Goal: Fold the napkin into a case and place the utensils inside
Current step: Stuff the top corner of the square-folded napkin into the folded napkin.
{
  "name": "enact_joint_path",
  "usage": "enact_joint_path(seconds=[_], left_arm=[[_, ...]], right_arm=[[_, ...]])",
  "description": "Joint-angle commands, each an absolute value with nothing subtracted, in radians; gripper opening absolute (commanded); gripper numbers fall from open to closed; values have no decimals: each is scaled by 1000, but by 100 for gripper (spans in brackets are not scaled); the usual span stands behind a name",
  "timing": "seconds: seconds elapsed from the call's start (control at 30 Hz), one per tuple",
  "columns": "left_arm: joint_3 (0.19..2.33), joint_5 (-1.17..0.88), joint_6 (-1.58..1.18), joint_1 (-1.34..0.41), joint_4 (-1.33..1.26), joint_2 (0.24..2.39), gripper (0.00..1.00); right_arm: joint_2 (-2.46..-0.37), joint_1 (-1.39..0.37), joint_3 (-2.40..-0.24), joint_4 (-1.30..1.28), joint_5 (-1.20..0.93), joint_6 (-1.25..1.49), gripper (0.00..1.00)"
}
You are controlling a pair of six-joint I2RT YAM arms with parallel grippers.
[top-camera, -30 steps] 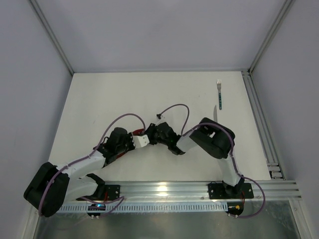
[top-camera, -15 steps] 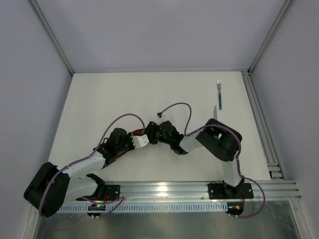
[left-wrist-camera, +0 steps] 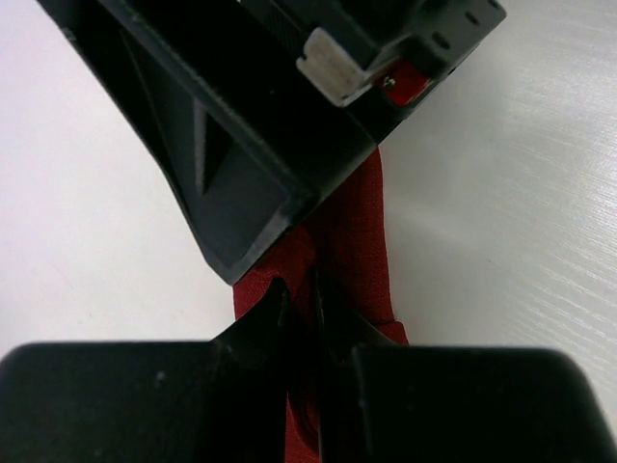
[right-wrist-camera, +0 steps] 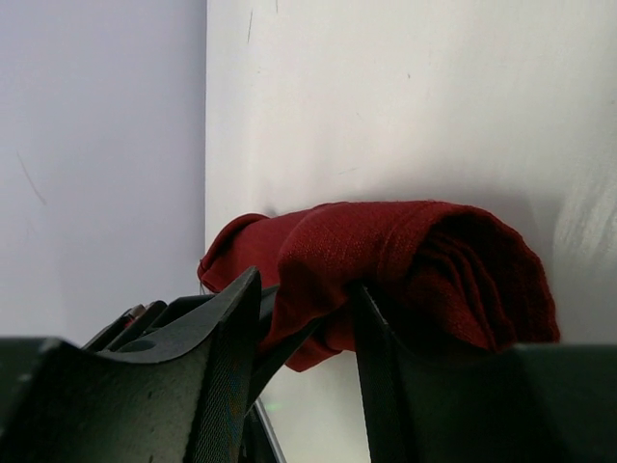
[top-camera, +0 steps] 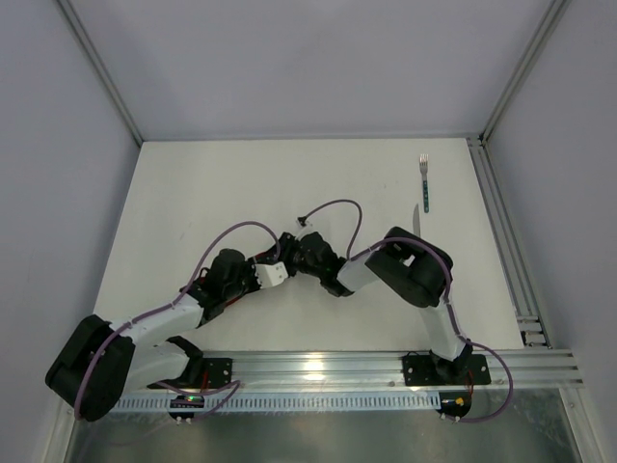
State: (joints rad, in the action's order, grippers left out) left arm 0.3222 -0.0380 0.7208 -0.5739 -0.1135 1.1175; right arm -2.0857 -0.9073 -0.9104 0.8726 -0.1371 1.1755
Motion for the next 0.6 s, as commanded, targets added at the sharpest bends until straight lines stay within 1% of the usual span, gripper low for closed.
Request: enact_joint_path(seconds=[0.0, 0.17, 0.2, 0.23, 0.27, 0.33, 0.37, 0.43, 0.47, 0.5, 0.57], left_arm=[[318, -72, 738, -575, -138, 1124, 1], [321, -77, 745, -575, -127, 1111, 1], [321, -81, 747, -575, -118, 1106, 1], [321, -81, 749, -575, -114, 1098, 1], [321, -81, 749, -575, -107, 1094, 2], [330, -92, 736, -575, -75, 1085, 5], [337, -100, 732, -575, -57, 1071, 14], [371, -146, 718, -574, 39, 1054, 27], [389, -162, 709, -575, 79, 1030, 41], [408, -179, 698, -575, 118, 1016, 47], [478, -225, 651, -575, 250, 985, 54]], right_arm=[[-2095, -911, -959, 888, -110, 1195, 47], [-2149, -908, -1011, 850, -107, 1223, 45], [-2154, -907, -1008, 847, -101, 1226, 41], [-2155, -904, -999, 848, -85, 1227, 28], [-2155, -899, -993, 848, -75, 1230, 21], [-2149, -888, -980, 850, -68, 1224, 11], [-2146, -885, -977, 850, -69, 1207, 6], [-2140, -885, -970, 847, -71, 1190, 4], [-2134, -884, -968, 844, -72, 1181, 4], [-2131, -884, -966, 845, -74, 1169, 4], [-2119, -885, -944, 870, -69, 1164, 4]])
